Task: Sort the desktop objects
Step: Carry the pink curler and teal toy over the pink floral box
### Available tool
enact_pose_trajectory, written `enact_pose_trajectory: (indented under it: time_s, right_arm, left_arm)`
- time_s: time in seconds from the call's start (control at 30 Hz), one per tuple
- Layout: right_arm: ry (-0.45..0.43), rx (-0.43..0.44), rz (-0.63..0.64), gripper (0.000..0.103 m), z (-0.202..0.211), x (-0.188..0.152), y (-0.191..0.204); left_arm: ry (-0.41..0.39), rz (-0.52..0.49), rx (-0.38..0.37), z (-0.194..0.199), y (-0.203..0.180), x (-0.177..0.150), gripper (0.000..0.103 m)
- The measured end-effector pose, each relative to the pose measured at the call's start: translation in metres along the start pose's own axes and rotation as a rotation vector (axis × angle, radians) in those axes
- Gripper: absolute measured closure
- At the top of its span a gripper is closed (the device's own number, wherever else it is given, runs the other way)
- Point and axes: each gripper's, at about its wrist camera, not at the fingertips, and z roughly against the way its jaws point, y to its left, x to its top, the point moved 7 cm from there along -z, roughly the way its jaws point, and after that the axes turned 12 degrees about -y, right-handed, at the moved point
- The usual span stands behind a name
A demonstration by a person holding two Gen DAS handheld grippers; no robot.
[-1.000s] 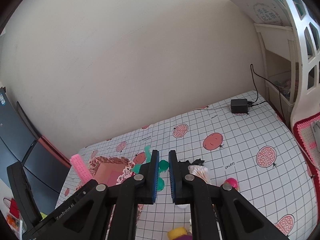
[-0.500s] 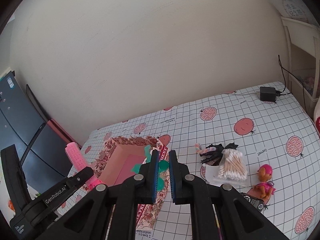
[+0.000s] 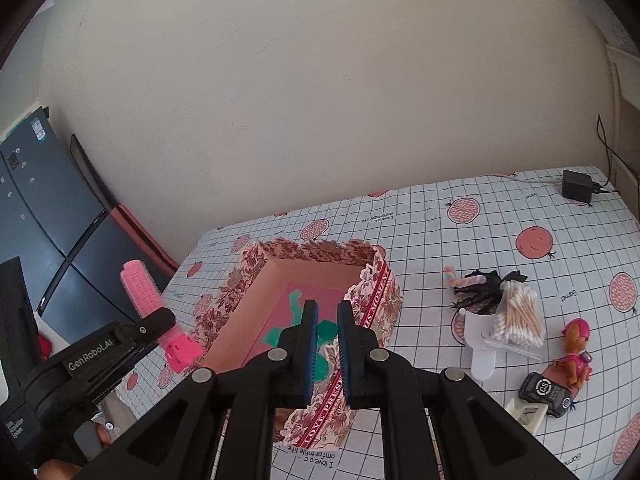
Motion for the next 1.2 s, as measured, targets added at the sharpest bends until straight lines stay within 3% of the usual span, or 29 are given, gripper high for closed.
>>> enact_pose_trajectory:
  time_s: [0.37, 0.63, 0.87, 1.2]
  right_arm:
    - [0.032, 0.054, 0.076, 0.092, -0.010, -0.022, 0.042]
    - [0.041, 0.051, 0.087, 0.092, -0.015, -0.027, 0.046]
    - [0.074, 0.033, 0.081, 0.092, -0.030, -0.038, 0.040]
    - [0.127, 0.010, 0.092, 0.092, -0.050, -0.058, 0.034]
  left_arm:
    - [-0.040, 0.061, 0.054, 0.008, 0.041, 0.016, 0.075]
    - [-0.050, 0.090, 0.056, 0.010, 0.051, 0.020, 0.075]
    - [-0.011, 0.076, 0.050, -0.003, 0.046, 0.009, 0.075]
    - [0.113, 0.063, 0.062, -0.038, 0.040, -0.026, 0.075]
